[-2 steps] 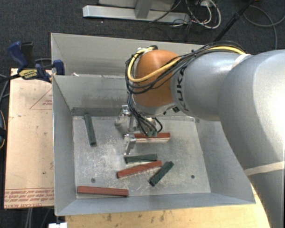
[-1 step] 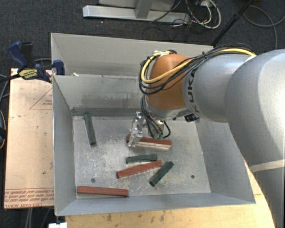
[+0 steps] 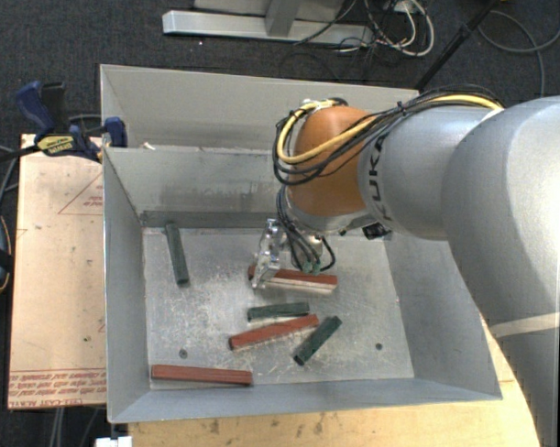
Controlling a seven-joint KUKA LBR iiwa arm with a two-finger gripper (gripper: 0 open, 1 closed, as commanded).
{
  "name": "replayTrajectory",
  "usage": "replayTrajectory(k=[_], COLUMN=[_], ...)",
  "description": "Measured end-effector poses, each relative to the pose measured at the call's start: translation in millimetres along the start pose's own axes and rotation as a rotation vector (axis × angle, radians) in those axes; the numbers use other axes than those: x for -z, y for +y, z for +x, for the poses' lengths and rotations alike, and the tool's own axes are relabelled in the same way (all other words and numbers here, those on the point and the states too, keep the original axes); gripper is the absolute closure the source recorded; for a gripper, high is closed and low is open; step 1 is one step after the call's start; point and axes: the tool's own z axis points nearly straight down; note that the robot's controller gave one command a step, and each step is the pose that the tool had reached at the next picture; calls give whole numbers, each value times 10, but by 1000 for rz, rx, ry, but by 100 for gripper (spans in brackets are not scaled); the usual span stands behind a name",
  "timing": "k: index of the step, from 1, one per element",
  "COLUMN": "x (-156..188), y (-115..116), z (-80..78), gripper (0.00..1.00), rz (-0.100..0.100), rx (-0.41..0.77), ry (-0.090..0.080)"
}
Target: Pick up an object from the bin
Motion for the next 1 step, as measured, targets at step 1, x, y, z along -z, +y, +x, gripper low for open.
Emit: replayTrajectory(k=[1], x=[329], y=[0], z=[57], gripper=[100], rz=[6], rx=[-14], ry=[20])
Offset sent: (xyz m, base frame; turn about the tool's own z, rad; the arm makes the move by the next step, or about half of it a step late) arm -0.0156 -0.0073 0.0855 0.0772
